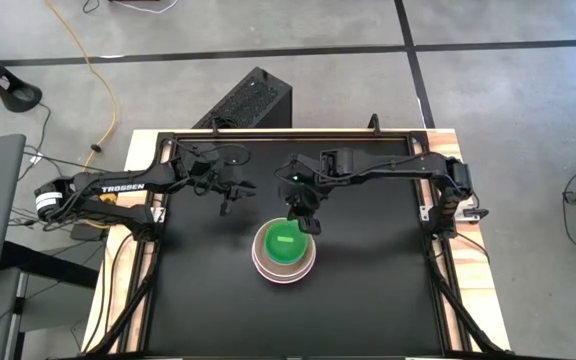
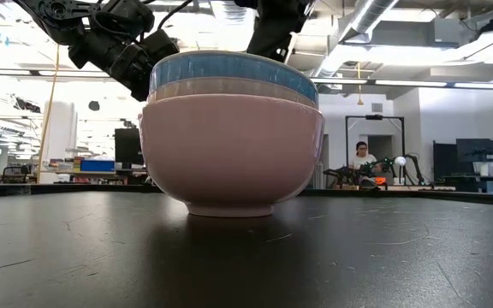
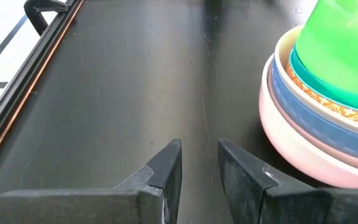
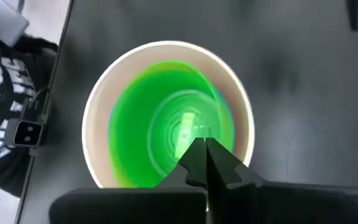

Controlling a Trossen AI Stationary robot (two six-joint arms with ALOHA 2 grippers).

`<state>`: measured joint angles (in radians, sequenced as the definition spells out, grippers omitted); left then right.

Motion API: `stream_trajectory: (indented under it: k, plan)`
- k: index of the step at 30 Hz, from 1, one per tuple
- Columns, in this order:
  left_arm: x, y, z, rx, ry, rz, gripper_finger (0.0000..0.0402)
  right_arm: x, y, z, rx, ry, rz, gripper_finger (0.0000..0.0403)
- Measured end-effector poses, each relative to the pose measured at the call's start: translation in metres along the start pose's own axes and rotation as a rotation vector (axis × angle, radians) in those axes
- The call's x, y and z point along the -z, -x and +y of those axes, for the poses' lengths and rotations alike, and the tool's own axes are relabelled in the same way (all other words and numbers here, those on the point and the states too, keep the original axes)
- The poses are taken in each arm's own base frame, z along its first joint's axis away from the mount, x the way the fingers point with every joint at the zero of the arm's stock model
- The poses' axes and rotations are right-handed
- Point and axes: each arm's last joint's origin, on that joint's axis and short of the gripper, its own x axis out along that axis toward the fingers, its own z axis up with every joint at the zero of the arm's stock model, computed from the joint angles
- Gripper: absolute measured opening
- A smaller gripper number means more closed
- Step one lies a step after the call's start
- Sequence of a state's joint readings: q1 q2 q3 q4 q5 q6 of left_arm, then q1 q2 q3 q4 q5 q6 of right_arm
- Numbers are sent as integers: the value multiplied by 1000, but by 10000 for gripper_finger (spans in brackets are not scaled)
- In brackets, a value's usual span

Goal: Nest bowls inside each other
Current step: Stack the transparent green bowl into the transparent blue bowl

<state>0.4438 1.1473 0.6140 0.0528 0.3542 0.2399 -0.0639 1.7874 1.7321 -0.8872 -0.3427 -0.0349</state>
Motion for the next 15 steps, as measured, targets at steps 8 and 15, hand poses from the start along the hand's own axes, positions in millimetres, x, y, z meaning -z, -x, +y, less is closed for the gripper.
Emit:
stream_trajectory:
  k: [8,15]
  plan:
    - [1,0,0,2,4,9,94,5,-8,-5,-100,23,-16,3]
    - [1,0,0,1,11,9,94,13,-21,-18,-84,-17,-34,3]
